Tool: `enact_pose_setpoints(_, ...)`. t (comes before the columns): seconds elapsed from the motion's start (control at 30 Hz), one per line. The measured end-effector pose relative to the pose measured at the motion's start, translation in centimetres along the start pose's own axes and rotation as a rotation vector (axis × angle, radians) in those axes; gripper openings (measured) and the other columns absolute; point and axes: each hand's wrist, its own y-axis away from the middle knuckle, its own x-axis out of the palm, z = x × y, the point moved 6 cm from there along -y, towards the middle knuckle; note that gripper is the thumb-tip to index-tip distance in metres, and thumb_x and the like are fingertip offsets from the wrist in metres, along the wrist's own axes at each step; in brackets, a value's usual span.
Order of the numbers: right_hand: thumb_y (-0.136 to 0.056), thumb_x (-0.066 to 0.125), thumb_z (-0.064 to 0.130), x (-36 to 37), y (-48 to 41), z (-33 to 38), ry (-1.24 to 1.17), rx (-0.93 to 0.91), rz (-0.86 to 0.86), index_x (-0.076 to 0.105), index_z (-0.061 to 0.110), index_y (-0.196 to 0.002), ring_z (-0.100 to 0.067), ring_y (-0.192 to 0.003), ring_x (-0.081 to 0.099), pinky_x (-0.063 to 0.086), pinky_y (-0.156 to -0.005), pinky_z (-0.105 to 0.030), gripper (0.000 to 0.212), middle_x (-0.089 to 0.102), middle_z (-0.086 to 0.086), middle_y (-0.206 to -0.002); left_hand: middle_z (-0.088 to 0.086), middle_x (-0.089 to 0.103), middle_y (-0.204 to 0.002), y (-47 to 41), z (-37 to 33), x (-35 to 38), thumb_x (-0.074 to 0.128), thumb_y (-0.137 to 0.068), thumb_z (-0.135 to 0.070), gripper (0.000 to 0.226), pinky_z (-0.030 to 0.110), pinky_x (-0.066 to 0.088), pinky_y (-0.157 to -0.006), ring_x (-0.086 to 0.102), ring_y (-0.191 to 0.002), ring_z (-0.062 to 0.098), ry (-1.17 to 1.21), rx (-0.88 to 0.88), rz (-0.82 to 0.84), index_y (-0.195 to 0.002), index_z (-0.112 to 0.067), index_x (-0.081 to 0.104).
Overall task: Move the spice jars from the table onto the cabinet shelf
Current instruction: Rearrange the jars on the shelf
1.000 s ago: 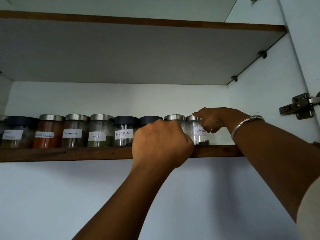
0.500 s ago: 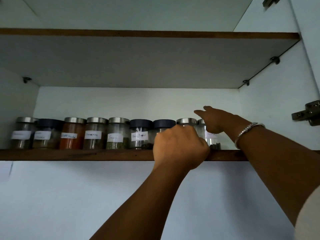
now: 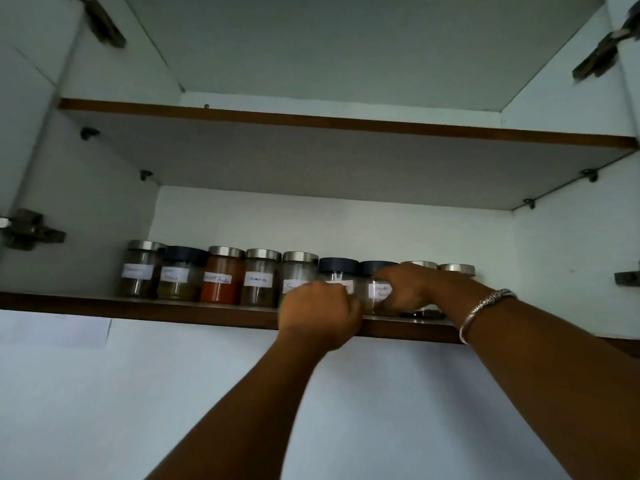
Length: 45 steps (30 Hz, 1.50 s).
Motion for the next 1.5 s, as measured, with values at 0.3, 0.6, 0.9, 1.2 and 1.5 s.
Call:
enact_pose_setpoints(0.3, -0.089, 0.057, 0.033, 0.3, -4.5, 15.6, -0.048, -0.151, 0.04, 0.034, 0.018, -0.141, -0.027, -0.128, 0.043, 0.037, -0.103, -0.034, 0.058, 0.041, -0.01, -0.144, -0.005, 0.047, -0.057, 4.0, 19.1, -4.3, 0.029, -0.092, -0.049, 0.044, 0.022, 0.033, -0.051, 0.049, -0.055, 0.011, -0.008, -0.043, 0.03, -0.067, -0.022, 0.053)
enact_pose_setpoints(0.6, -0.072, 0.074, 0.037, 0.6, -13.2, 25.6, 0.067, -0.123, 0.001, 0.037, 0.021, -0.136, -0.03, -0.118, 0.05, 0.044, -0.097, -0.043, 0.075, 0.049, -0.012, -0.133, -0.006, 0.045, -0.048, 6.4, 31.1, -7.7, 0.024, -0.079, -0.049, 0.042, 0.02, 0.025, -0.046, 0.043, -0.047, 0.004, -0.021, -0.053, -0.032, -0.053, -0.026, 0.048)
enact_pose_setpoints(0.9, -0.083, 0.061, 0.033, -0.7, -18.6, 29.2, 0.193, -0.08, -0.24, 0.036, 0.021, -0.135, -0.034, -0.111, 0.052, 0.044, -0.081, -0.043, 0.059, 0.049, -0.013, -0.124, -0.006, 0.037, -0.045, 7.1, 33.7, -8.6, 0.026, -0.073, -0.044, 0.038, 0.02, 0.019, -0.044, 0.036, -0.043, 0.005, -0.065, -0.061, -0.106, -0.049, -0.022, 0.045)
enact_pose_setpoints(1.2, -0.083, 0.064, 0.017, -0.7, -21.9, 36.3, 0.433, -0.172, 0.094, 0.037, 0.021, -0.14, -0.027, -0.105, 0.056, 0.049, -0.091, -0.045, 0.064, 0.054, -0.007, -0.125, -0.007, 0.033, -0.048, 7.2, 33.8, -8.5, 0.022, -0.073, -0.046, 0.036, 0.021, 0.015, -0.044, 0.03, -0.043, 0.005, -0.076, -0.08, -0.172, -0.055, -0.022, 0.042)
enact_pose_setpoints(1.5, -0.082, 0.052, 0.005, -0.6, -22.7, 36.2, 0.406, -0.147, -0.037, 0.022, 0.038, -0.145, -0.032, -0.111, 0.052, 0.043, -0.089, -0.038, 0.077, 0.05, -0.009, -0.129, -0.007, 0.032, -0.051, 7.2, 33.6, -8.5, 0.017, -0.074, -0.047, 0.039, 0.021, 0.014, -0.045, 0.028, -0.046, 0.005, -0.087, -0.066, -0.184, -0.065, -0.024, 0.047)
